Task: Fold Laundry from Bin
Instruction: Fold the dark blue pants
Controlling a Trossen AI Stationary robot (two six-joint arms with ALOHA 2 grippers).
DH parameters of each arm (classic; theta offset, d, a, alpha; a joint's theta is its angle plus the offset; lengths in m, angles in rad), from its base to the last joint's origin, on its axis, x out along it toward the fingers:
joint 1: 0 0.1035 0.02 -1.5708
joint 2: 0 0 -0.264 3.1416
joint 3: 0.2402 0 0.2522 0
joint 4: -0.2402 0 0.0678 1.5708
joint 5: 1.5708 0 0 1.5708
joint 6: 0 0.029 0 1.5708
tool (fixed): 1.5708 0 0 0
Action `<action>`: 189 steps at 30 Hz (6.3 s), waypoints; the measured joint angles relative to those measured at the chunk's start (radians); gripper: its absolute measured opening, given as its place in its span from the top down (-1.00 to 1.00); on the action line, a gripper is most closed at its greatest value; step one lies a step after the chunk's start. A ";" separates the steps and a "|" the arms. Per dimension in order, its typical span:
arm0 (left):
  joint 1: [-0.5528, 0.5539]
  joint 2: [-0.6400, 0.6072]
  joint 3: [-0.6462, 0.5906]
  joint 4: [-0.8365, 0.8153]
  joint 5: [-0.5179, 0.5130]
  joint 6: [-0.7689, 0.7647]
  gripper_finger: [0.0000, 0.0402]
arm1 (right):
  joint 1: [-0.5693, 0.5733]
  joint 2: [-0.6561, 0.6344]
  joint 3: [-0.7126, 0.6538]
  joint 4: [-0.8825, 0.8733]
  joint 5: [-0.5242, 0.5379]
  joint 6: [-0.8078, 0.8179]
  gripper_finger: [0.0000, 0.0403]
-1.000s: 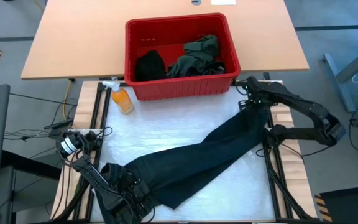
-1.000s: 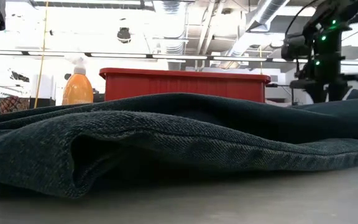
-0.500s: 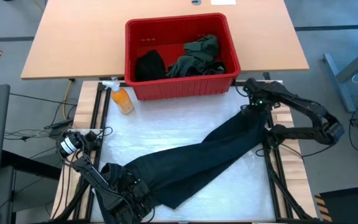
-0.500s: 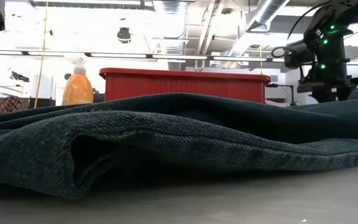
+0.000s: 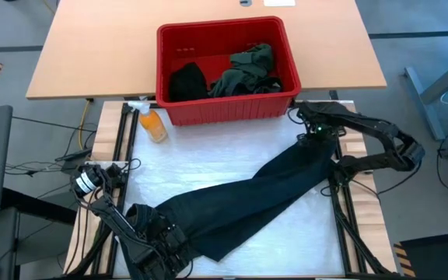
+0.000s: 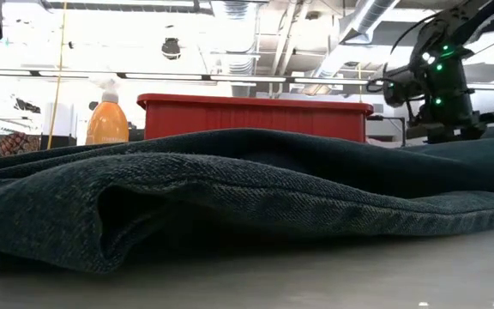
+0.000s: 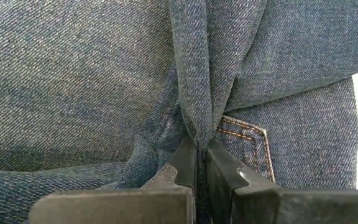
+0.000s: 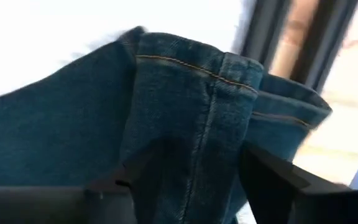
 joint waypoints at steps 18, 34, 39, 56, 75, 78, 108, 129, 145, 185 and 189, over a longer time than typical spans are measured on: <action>0.000 0.000 -0.001 0.000 -0.037 -0.009 1.00 | 0.342 -0.211 0.321 0.136 -0.060 -0.002 0.90; 0.005 0.003 -0.003 -0.005 -0.155 -0.014 1.00 | 0.547 -0.675 0.234 -0.417 0.422 0.574 0.90; 0.006 0.003 -0.002 -0.004 -0.167 -0.006 1.00 | 0.496 -0.715 0.005 -0.438 0.300 0.687 0.90; -0.015 0.003 -0.002 -0.009 -0.146 -0.036 1.00 | 0.375 -0.659 0.171 -0.433 0.028 0.451 0.45; -0.010 -0.003 0.002 -0.012 -0.031 0.120 1.00 | 0.400 -0.234 0.396 -0.150 -0.126 0.010 0.37; -0.010 -0.003 0.002 -0.013 -0.014 0.148 1.00 | 0.413 -0.090 0.394 -0.171 -0.135 -0.183 0.36; -0.011 -0.002 0.001 0.039 0.039 0.097 1.00 | 0.438 0.446 0.385 -0.435 -0.048 -1.456 0.35; -0.015 -0.063 -0.004 -0.042 -0.035 0.096 1.00 | 0.455 0.390 0.135 -0.435 -0.022 -1.490 0.89; 0.004 -0.542 -0.002 -0.701 -0.173 0.106 1.00 | 0.307 0.081 0.431 -0.140 0.416 -1.482 0.91; -0.008 -0.255 -0.044 -0.248 0.090 0.294 1.00 | 0.716 -0.046 0.206 -0.341 0.372 -1.027 0.91; -0.060 -0.302 -0.044 -0.275 0.095 0.232 1.00 | 0.726 -0.071 0.214 -0.361 0.325 -1.043 0.91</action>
